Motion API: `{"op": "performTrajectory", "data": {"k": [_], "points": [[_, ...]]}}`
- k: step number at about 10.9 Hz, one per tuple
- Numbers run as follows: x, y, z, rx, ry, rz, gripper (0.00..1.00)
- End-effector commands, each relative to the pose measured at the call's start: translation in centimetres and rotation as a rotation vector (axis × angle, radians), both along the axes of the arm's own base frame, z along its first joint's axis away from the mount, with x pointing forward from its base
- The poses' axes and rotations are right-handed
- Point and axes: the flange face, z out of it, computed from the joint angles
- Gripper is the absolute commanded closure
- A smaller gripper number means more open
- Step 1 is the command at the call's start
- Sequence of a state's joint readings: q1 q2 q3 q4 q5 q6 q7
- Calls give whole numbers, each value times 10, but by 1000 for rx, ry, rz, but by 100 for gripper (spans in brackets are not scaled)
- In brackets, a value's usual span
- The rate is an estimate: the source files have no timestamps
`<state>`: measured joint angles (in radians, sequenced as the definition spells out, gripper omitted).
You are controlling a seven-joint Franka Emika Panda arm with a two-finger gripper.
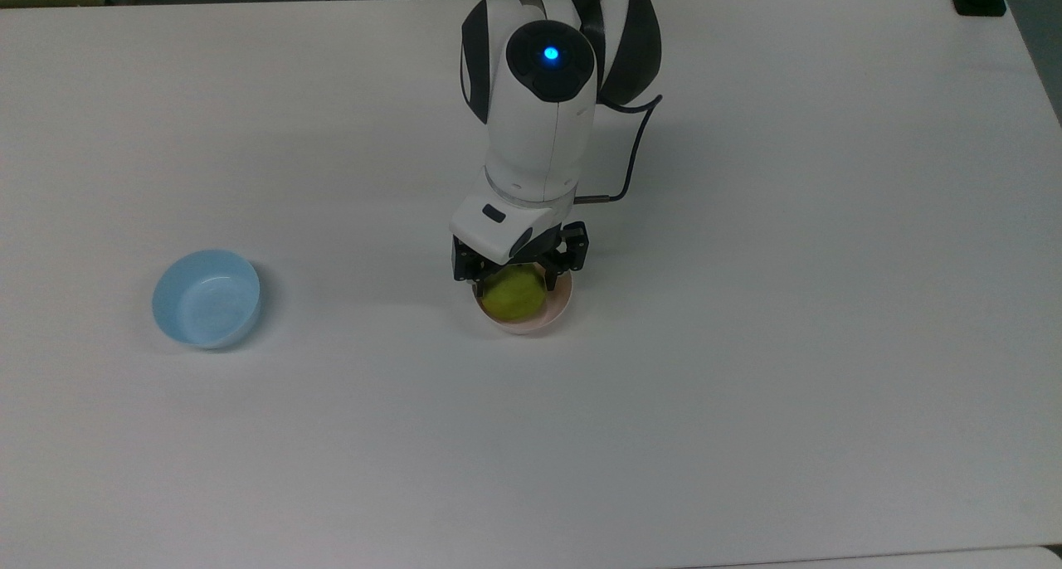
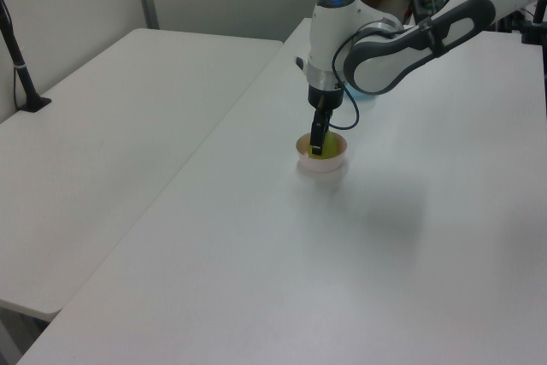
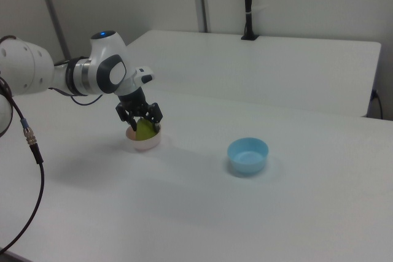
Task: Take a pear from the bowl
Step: 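Lower the gripper around the pear and close on it, then lift the grasped pear up out of the pink bowl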
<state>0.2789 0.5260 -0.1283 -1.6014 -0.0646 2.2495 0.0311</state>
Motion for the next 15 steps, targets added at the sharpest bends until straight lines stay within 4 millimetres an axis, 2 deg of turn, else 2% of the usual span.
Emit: {"op": "performTrajectory", "data": {"k": [1, 2, 4, 5, 8, 10, 12, 15], "points": [[0, 5, -11, -21, -2, 3, 17], [-1, 9, -11, -21, -2, 10, 21], [-1, 11, -10, -21, 0, 12, 46], [-2, 11, -5, -19, 0, 10, 52], [-6, 9, 22, -15, -3, 4, 54], [-15, 5, 50, -16, 30, -11, 54], [-17, 8, 60, -7, 31, -15, 54], [-29, 3, 103, 9, 20, -25, 53]]}}
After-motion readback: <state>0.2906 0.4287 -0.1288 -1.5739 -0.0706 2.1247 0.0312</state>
